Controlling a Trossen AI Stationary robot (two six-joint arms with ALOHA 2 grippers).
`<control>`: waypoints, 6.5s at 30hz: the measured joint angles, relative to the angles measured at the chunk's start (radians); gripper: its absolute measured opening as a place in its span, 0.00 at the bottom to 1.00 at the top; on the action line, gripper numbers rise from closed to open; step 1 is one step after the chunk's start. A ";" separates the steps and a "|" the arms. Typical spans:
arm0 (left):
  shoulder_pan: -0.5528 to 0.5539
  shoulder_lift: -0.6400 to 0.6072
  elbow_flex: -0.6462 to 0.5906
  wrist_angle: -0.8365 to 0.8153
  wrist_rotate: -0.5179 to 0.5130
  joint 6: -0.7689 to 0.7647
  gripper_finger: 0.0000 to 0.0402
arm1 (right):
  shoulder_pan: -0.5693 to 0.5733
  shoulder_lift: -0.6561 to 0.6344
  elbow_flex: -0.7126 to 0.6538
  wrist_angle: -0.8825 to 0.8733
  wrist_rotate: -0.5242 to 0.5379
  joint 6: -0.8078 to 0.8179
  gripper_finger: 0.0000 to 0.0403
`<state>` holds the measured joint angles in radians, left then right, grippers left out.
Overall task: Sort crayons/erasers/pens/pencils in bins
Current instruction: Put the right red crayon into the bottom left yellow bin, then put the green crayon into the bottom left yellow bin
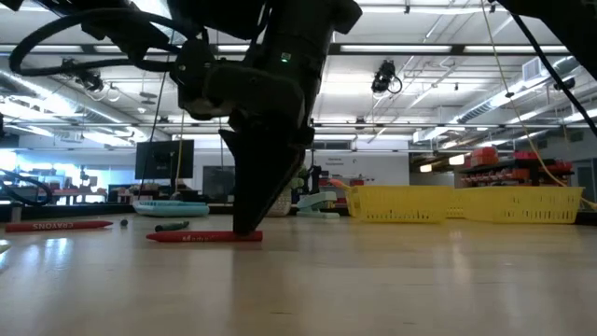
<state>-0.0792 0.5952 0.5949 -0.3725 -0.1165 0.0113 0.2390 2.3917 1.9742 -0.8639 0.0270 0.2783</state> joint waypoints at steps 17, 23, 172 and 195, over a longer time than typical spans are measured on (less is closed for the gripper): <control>0.000 0.000 0.000 -0.003 0.000 0.000 0.07 | 0.000 -0.010 -0.064 0.033 0.024 -0.041 0.11; 0.000 0.000 0.000 -0.012 0.000 0.000 0.05 | -0.004 -0.013 -0.064 0.026 0.023 -0.051 0.10; 0.375 0.331 -0.015 0.293 0.061 0.030 0.34 | -0.260 -0.683 -0.529 0.158 0.306 0.197 0.26; 0.188 0.470 0.098 -0.147 0.042 -0.579 0.32 | -0.248 -0.683 -0.723 0.411 0.433 0.047 0.26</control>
<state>0.1089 1.0649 0.6932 -0.5196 -0.0750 -0.5681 -0.0091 1.7084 1.2514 -0.4530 0.4597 0.3253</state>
